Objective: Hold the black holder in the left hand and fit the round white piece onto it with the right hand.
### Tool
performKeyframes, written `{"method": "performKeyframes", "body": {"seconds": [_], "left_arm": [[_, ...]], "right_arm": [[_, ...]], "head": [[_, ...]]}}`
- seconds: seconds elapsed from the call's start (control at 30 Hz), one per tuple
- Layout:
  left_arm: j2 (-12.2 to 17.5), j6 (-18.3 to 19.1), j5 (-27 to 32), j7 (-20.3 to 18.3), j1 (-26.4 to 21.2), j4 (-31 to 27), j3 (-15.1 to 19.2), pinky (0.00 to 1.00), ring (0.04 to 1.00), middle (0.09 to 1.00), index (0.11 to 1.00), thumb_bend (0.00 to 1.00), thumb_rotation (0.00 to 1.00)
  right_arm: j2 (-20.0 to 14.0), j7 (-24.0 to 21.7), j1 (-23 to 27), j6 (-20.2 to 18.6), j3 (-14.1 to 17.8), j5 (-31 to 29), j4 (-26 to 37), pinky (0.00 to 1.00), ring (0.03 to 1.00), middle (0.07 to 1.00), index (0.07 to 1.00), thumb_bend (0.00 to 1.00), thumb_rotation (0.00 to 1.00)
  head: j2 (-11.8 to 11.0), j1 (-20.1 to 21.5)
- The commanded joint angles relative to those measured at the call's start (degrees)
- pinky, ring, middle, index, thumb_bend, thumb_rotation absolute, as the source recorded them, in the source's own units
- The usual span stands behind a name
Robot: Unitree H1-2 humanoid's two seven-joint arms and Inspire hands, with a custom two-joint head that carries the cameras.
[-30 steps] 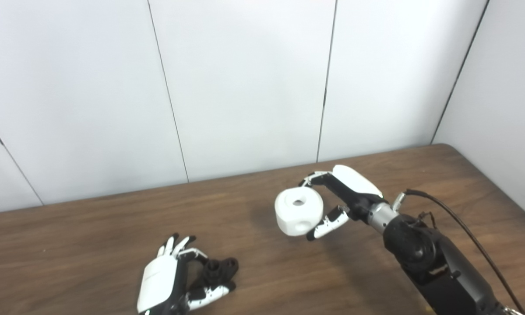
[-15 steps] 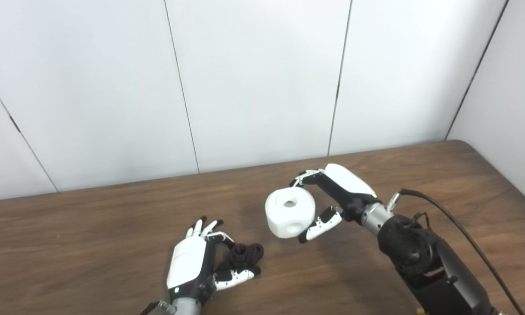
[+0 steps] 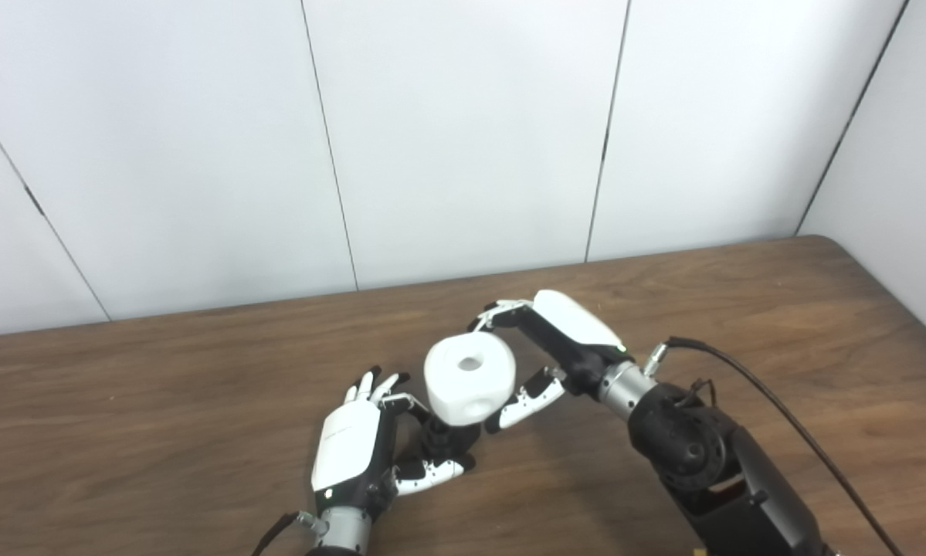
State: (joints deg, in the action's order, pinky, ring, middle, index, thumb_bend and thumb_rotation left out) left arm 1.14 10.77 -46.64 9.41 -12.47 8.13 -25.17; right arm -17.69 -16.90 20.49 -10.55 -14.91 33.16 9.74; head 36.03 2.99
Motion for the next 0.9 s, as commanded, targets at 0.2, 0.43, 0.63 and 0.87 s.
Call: {"method": "performKeyframes", "body": {"seconds": [0.2, 0.43, 0.63, 0.87], "left_arm": [[-0.63, 0.92, -0.16, -2.45, 3.95, 1.72, -2.94, 1.0, 1.0, 0.894, 0.478, 0.52, 0.05], [-0.54, 1.64, -0.07, -2.98, 4.86, -0.19, -3.15, 1.0, 1.0, 0.895, 0.478, 0.52, 0.05], [-0.07, 2.84, -0.14, -4.11, 5.34, -2.11, -3.33, 1.0, 1.0, 0.896, 0.479, 0.52, 0.05], [0.8, 3.41, -0.67, -4.65, 5.52, -3.23, -3.67, 1.0, 1.0, 0.895, 0.478, 0.52, 0.05]], "right_arm": [[1.88, 2.62, 1.45, 3.07, -0.93, 0.64, 0.0, 0.93, 0.889, 0.768, 0.478, 0.5, 0.14], [2.95, 3.23, 0.53, 3.7, -1.59, 0.31, -0.63, 0.93, 0.885, 0.763, 0.477, 0.5, 0.13], [3.75, 3.58, -0.5, 4.0, -1.94, 0.18, -1.05, 0.94, 0.884, 0.762, 0.476, 0.5, 0.13], [3.65, 3.67, -1.31, 3.88, -2.88, 0.94, -1.5, 0.93, 0.887, 0.765, 0.476, 0.5, 0.13]], "head": [[0.71, -0.88], [1.42, -1.48], [2.02, -1.6], [2.22, -1.27]]}}
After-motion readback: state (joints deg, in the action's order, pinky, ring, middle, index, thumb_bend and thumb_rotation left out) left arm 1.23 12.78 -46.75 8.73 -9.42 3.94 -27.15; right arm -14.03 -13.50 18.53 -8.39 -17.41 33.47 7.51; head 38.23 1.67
